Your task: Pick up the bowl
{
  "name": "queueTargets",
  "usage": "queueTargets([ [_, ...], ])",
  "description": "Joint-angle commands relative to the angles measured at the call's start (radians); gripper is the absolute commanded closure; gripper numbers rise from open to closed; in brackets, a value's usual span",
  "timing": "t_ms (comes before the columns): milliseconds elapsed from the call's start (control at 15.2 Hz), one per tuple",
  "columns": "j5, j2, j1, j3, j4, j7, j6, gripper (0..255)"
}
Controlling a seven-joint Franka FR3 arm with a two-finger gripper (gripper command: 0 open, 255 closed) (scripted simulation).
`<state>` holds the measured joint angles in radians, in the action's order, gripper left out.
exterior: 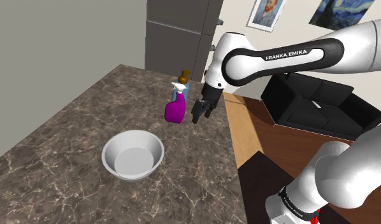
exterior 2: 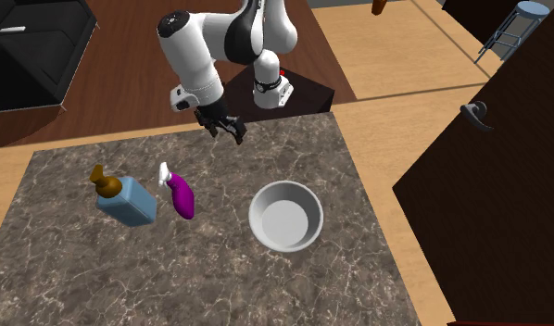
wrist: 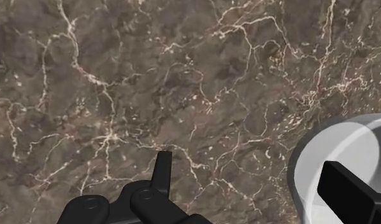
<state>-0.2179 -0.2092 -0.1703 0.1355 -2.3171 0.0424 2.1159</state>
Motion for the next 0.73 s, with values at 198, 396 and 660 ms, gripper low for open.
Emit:
queueTargets([
  [198, -0.063, 0.163, -0.032, 0.027, 0.085, 0.004, 0.091, 0],
  [396, -0.097, 0.261, -0.050, 0.045, 0.148, 0.007, 0.135, 0],
  [660, -0.133, 0.393, -0.073, 0.069, 0.247, 0.012, 0.181, 0],
])
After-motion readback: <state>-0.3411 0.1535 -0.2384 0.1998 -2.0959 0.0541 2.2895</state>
